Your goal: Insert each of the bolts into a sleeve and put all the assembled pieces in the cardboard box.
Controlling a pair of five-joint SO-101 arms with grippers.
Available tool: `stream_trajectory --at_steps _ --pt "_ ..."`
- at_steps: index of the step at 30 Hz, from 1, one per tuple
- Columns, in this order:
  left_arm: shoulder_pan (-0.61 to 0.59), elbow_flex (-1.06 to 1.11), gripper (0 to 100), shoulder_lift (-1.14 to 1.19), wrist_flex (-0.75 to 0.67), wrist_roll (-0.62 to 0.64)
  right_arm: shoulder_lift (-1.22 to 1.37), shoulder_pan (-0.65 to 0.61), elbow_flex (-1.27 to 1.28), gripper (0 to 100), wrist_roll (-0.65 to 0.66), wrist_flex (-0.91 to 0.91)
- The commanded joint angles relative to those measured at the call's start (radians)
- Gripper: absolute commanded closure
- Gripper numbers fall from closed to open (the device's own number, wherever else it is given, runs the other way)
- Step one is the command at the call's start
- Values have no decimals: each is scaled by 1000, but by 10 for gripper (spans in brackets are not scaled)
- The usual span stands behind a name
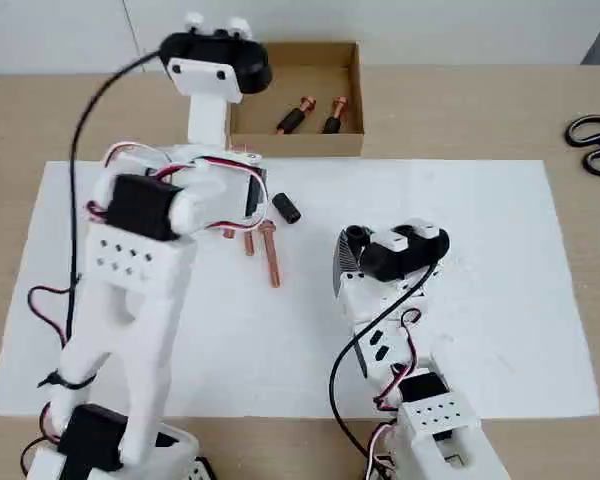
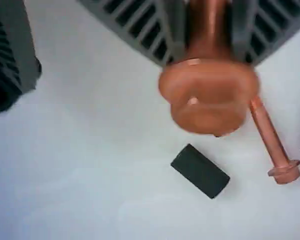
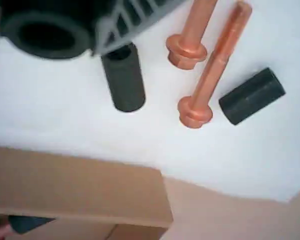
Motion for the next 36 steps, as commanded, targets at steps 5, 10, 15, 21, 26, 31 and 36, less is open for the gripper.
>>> stream_trajectory --at_steps 5,10,15,21,26,31,36 --pt "32 332 994 -41 -477 11 -21 -8 9 994 -5 45" --pt "92 407 994 -48 -509 35 -21 -10 9 994 -9 44" --pt "109 407 994 -44 -601 229 -21 -84 9 994 -9 44" --pt "130 409 994 -48 -629 350 -21 -120 9 994 -9 44" --pt "152 441 994 -48 -684 370 -21 -120 9 994 -9 44" --pt "184 570 994 -77 -868 308 -21 -120 9 994 -9 44" --pt "216 728 994 -258 -988 236 -21 -120 9 994 -9 45"
